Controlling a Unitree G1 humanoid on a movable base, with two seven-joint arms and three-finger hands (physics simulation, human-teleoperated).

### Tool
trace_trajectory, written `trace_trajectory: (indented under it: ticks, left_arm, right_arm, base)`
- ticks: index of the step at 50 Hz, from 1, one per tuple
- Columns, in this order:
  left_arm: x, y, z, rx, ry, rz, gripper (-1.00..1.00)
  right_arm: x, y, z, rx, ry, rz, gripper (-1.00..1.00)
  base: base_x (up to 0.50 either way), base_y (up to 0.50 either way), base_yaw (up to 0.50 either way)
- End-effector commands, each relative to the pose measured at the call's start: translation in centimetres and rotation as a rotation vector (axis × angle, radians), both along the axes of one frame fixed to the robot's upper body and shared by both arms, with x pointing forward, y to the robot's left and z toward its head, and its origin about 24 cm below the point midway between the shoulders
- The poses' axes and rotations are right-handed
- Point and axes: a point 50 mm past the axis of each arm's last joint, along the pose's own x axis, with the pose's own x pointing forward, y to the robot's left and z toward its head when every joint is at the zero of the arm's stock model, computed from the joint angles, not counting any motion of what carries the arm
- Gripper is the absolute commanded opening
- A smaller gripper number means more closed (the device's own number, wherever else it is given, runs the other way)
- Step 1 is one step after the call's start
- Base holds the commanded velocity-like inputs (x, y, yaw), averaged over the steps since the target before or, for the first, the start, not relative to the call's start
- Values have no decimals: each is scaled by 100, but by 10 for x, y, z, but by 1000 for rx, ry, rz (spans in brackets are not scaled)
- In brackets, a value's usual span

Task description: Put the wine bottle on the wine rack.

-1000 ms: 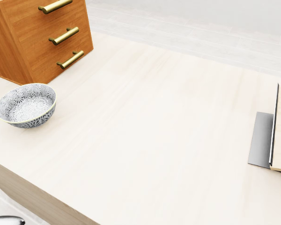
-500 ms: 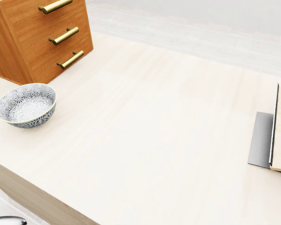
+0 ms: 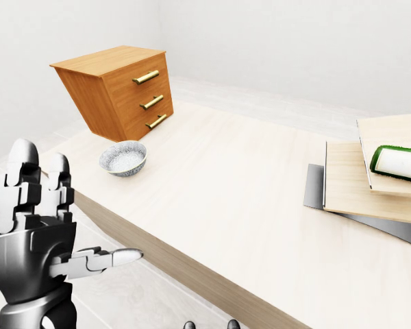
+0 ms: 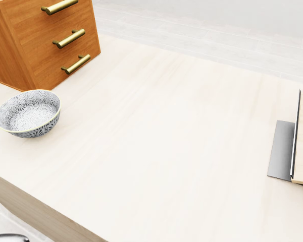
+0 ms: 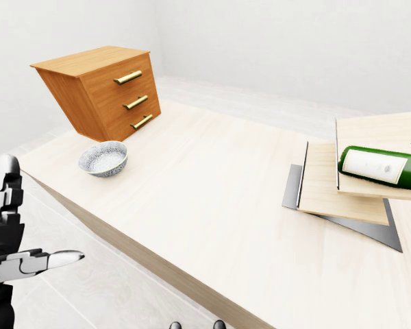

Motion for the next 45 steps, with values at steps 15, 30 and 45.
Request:
trace_trajectory:
  ticks: [15,30,45]
  left_arm:
    - [0,-4,2,5,-9,-10,100]
    - [4,-11,6,11,-26,-30,100]
    - [2,-21,21,37,-105,-50,100]
  right_arm:
    - [-10,49,61,-252,-244,26,100]
    - [-16,86,83,-306,-487,154,100]
    - [-43,132,119,-271,-800,398,100]
  base:
    - [0,0,0]
    - [0,0,0]
    - [0,0,0]
